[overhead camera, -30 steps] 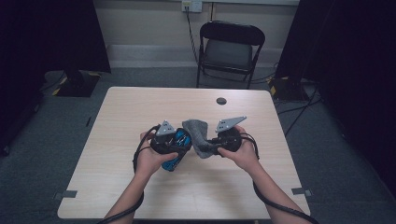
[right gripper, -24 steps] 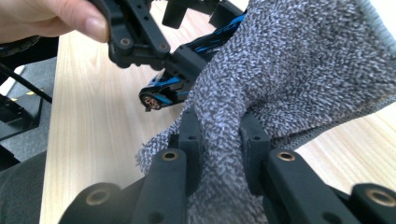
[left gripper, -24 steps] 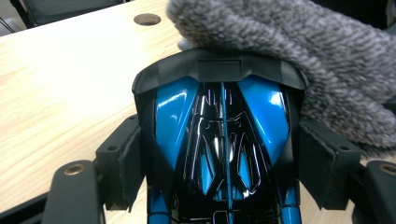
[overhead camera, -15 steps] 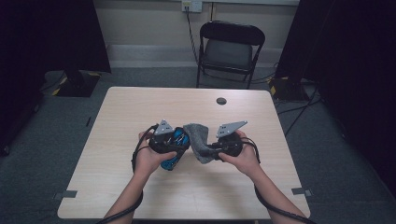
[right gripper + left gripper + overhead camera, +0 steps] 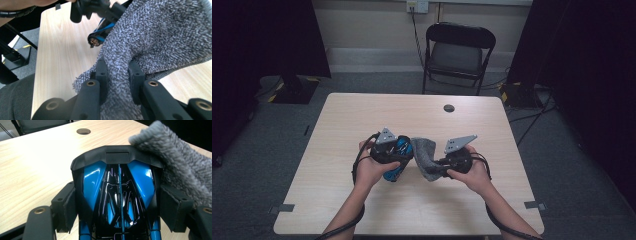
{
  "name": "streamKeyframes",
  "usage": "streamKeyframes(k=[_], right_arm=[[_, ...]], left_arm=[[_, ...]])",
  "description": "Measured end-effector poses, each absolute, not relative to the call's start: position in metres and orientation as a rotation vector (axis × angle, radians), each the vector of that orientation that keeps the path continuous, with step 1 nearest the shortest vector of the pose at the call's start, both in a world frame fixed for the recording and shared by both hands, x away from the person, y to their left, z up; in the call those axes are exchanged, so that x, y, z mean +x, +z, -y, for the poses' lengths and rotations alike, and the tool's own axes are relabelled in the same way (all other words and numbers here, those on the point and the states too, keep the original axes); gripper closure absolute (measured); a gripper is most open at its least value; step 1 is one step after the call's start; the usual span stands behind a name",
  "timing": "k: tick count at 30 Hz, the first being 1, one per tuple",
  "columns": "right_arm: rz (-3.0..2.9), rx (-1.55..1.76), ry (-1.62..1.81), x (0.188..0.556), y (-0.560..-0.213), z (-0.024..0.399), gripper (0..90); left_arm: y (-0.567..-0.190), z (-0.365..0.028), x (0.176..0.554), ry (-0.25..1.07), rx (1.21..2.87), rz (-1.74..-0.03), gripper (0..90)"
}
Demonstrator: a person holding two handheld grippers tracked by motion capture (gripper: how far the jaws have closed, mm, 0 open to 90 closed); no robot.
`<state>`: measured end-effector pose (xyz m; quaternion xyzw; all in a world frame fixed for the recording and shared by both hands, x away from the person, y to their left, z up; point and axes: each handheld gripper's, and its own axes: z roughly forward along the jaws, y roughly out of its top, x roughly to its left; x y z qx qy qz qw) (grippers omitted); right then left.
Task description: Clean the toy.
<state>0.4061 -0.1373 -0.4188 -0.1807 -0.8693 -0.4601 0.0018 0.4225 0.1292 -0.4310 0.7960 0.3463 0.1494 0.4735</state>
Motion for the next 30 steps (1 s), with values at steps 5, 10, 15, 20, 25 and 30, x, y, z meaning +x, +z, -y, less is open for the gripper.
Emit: streamKeyframes(k=[5, 10, 15, 20, 25, 30], right_arm=[[2.721, -0.553, -1.439, 0.403, -0.422, 0.138, 75.3], [2.723, -0.530, -1.426, 0.399, -0.423, 0.139, 75.3], [2.732, -0.531, -1.410, 0.395, -0.425, 0.144, 75.3], [2.727, -0.623, -1.435, 0.401, -0.424, 0.162, 75.3], [2.720, -0.797, -1.484, 0.416, -0.422, 0.184, 75.3], [2.703, -0.965, -1.509, 0.430, -0.420, 0.196, 75.3]], left_arm=[[-0.430, -0.130, 0.423, 0.367, 1.940, -0.850, 25.5], [-0.428, -0.133, 0.423, 0.372, 1.930, -0.856, 25.5], [-0.426, -0.135, 0.423, 0.375, 1.920, -0.860, 25.5], [-0.426, -0.134, 0.423, 0.370, 1.920, -0.858, 25.5], [-0.425, -0.132, 0.422, 0.365, 1.917, -0.853, 25.5], [-0.424, -0.129, 0.421, 0.365, 1.918, -0.846, 25.5]])
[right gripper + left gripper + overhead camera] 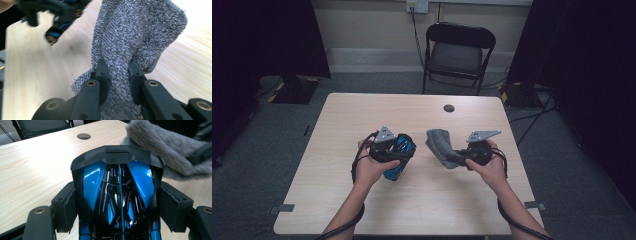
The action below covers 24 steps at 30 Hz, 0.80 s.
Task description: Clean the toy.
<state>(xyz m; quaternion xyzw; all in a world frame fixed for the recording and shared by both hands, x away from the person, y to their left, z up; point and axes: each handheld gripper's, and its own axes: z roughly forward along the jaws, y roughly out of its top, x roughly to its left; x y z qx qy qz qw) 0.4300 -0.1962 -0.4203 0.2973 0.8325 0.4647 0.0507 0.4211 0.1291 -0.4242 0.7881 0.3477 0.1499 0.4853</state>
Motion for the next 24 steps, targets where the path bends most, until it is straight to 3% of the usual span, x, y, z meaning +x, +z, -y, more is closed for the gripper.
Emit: streamKeyframes(k=[24], right_arm=[[-2.538, 0.875, 1.459, 0.443, -0.403, 0.153, 75.3]], left_arm=[[-0.419, -0.122, 0.417, 0.374, 1.929, -0.803, 25.5]])
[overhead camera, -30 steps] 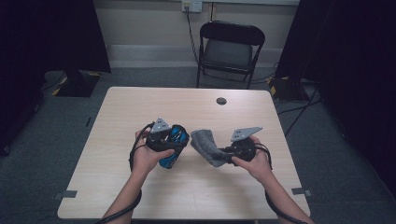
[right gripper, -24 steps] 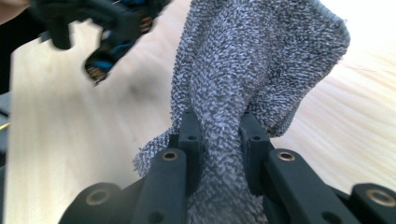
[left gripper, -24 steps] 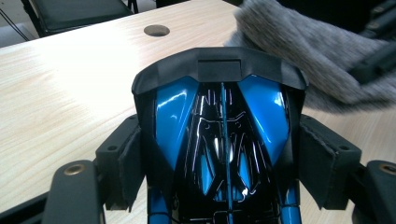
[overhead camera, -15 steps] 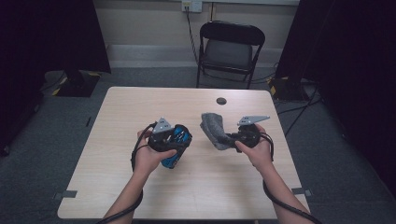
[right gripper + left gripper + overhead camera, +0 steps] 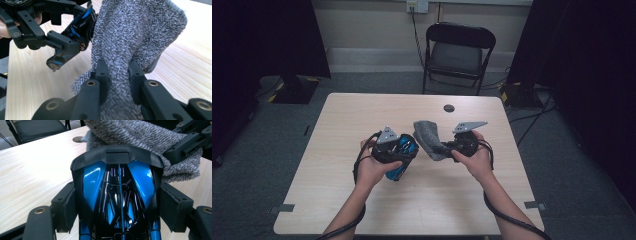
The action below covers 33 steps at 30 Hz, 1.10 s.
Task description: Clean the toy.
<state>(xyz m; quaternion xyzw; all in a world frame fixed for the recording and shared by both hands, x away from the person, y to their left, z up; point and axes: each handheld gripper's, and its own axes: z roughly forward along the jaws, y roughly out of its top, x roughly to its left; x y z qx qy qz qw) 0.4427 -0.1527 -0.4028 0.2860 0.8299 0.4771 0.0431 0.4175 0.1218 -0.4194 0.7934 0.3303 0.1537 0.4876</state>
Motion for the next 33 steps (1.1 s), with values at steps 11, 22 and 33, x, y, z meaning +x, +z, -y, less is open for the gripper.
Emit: streamKeyframes(k=[11, 22, 33], right_arm=[[-2.598, 0.837, 1.451, 0.442, -0.408, 0.133, 75.3], [-2.648, 0.799, 1.427, 0.441, -0.414, 0.126, 75.3], [-2.658, 0.820, 1.435, 0.440, -0.418, 0.123, 75.4]], left_arm=[[-0.419, -0.121, 0.417, 0.388, 1.927, -0.798, 25.5], [-0.412, -0.119, 0.417, 0.401, 1.927, -0.785, 25.5], [-0.412, -0.114, 0.420, 0.421, 1.930, -0.776, 25.5]])
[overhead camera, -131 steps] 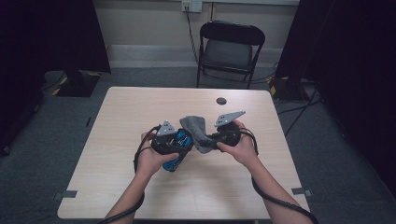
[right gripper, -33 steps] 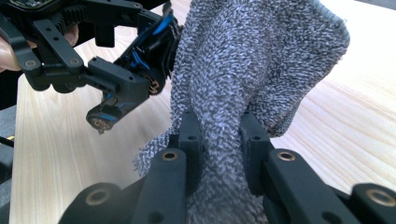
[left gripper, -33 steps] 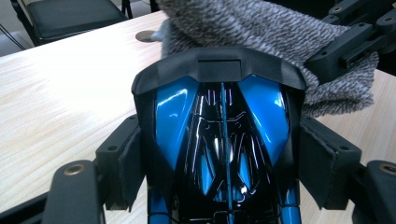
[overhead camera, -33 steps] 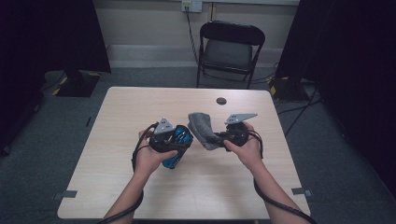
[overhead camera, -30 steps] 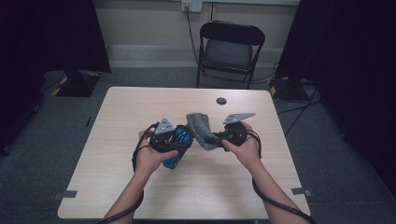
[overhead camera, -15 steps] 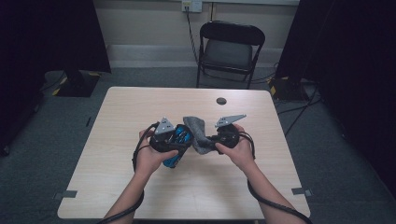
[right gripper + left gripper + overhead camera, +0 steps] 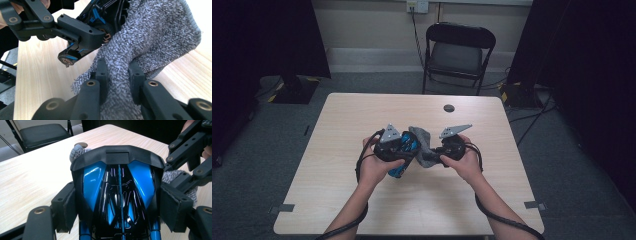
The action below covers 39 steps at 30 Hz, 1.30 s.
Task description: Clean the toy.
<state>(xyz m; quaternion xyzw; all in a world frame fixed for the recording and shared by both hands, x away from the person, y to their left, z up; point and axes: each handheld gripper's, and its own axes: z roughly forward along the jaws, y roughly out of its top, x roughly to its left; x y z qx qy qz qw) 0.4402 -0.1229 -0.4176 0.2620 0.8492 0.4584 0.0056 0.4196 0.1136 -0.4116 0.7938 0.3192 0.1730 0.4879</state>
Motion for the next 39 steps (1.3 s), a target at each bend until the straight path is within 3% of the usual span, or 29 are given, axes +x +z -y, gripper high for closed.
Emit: streamKeyframes(k=[39], right_arm=[[-2.740, 0.789, 1.455, 0.432, -0.436, 0.108, 75.6]], left_arm=[[-0.398, -0.093, 0.430, 0.424, 1.898, -0.754, 25.5]])
